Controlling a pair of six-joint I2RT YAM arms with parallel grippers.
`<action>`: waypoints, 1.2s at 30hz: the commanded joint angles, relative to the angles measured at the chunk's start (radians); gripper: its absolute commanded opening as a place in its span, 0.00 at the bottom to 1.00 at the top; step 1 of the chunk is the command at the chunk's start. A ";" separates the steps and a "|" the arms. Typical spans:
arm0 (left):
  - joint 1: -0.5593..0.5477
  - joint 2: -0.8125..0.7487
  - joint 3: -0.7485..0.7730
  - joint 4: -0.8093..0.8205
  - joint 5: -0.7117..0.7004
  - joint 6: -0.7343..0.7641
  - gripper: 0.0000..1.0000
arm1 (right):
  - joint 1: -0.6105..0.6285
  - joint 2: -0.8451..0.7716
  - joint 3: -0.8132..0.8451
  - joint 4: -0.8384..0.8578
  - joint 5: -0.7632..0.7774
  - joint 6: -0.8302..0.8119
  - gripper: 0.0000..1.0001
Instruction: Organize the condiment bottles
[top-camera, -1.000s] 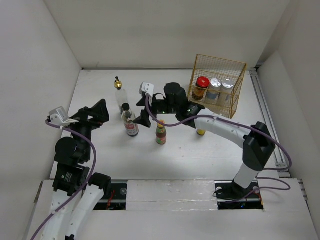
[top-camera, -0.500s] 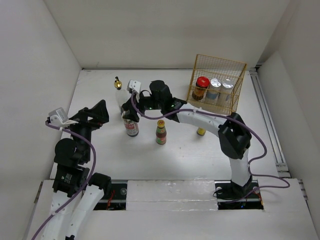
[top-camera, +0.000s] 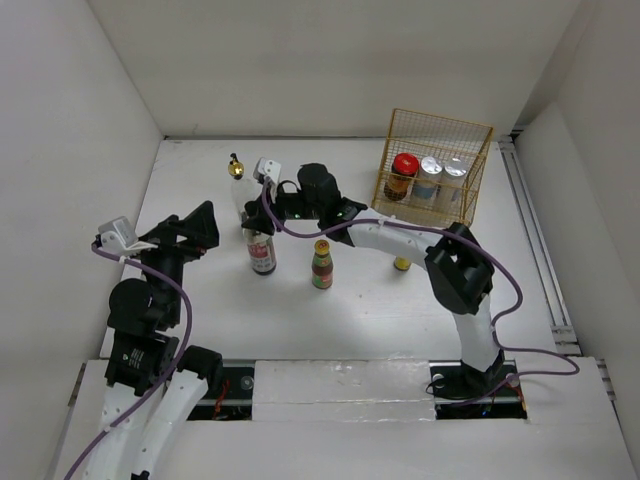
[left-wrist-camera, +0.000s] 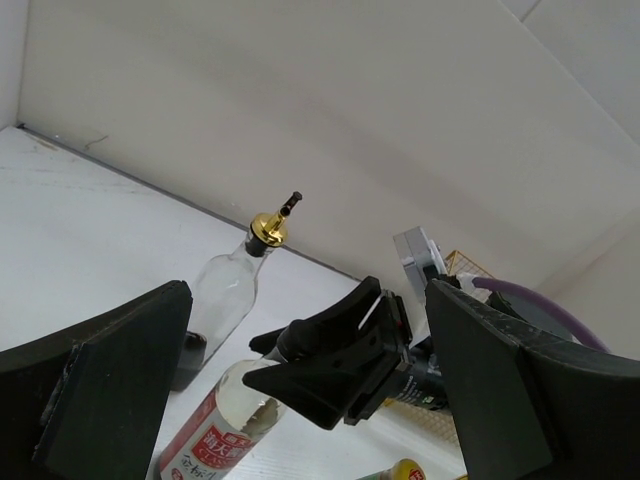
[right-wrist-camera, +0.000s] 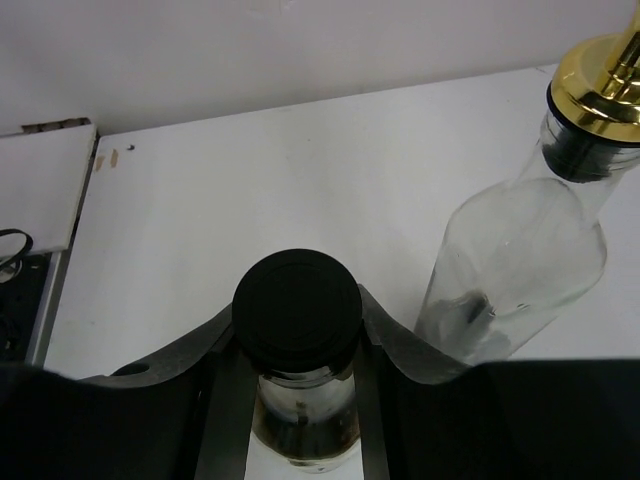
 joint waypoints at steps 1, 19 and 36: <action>0.002 -0.010 -0.011 0.046 0.019 0.009 1.00 | 0.007 -0.105 0.008 0.163 0.018 0.032 0.20; 0.002 -0.030 -0.011 0.049 0.040 0.009 1.00 | -0.356 -0.540 -0.019 0.144 0.226 0.052 0.18; 0.002 -0.030 -0.011 0.049 0.050 0.009 1.00 | -0.731 -0.300 0.401 -0.114 0.285 0.075 0.16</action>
